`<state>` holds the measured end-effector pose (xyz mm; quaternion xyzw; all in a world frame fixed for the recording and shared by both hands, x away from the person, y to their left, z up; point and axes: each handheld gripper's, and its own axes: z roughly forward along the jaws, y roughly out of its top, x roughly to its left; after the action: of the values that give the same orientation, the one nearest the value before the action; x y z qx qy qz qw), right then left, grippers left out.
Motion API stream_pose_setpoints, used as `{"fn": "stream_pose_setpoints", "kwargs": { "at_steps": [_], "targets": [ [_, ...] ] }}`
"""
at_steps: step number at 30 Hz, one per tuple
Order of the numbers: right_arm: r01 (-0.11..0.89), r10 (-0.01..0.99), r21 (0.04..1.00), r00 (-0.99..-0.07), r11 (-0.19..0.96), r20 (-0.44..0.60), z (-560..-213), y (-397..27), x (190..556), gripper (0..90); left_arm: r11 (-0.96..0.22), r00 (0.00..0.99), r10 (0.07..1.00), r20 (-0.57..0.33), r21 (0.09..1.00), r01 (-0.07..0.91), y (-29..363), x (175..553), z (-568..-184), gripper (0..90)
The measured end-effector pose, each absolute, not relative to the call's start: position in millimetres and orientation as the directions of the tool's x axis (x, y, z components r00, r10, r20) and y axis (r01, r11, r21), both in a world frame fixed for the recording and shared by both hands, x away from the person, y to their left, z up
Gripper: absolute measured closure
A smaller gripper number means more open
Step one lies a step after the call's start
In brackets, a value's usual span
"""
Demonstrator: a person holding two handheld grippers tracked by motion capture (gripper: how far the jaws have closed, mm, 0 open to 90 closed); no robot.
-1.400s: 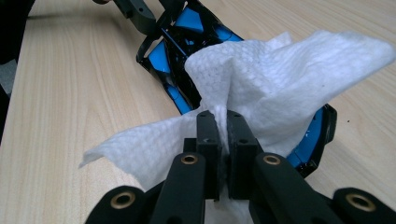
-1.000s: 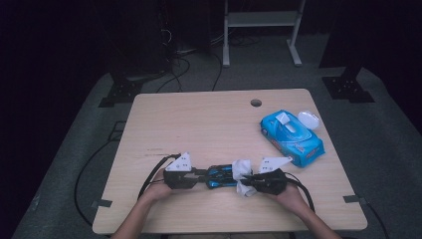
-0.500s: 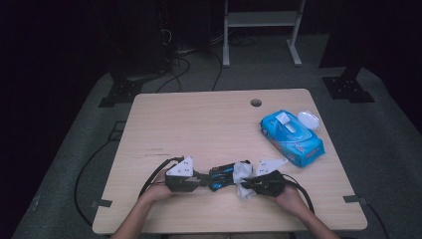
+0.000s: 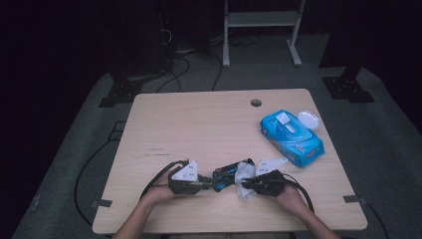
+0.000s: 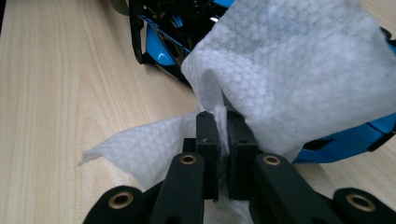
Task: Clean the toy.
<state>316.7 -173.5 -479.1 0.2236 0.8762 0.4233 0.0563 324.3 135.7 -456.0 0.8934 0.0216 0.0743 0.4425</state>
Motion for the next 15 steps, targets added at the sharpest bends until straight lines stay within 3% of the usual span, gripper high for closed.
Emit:
{"fn": "stream_pose_setpoints", "kwargs": {
  "at_steps": [8, 15],
  "targets": [
    [0.347, 0.437, 0.761, -0.895, 0.548, 0.094, -480.6, -173.2, 317.1, 84.9, -0.622, 0.992, 0.069, 0.107, 0.782, -0.041, 133.4, 322.2, -457.0, 77.6],
    [0.351, 0.435, 0.76, -0.895, 0.547, 0.1, -480.9, -173.5, 317.0, 84.9, -0.62, 0.993, 0.071, 0.094, 0.784, -0.029, 132.8, 322.5, -456.6, 69.3]
  ]
}}
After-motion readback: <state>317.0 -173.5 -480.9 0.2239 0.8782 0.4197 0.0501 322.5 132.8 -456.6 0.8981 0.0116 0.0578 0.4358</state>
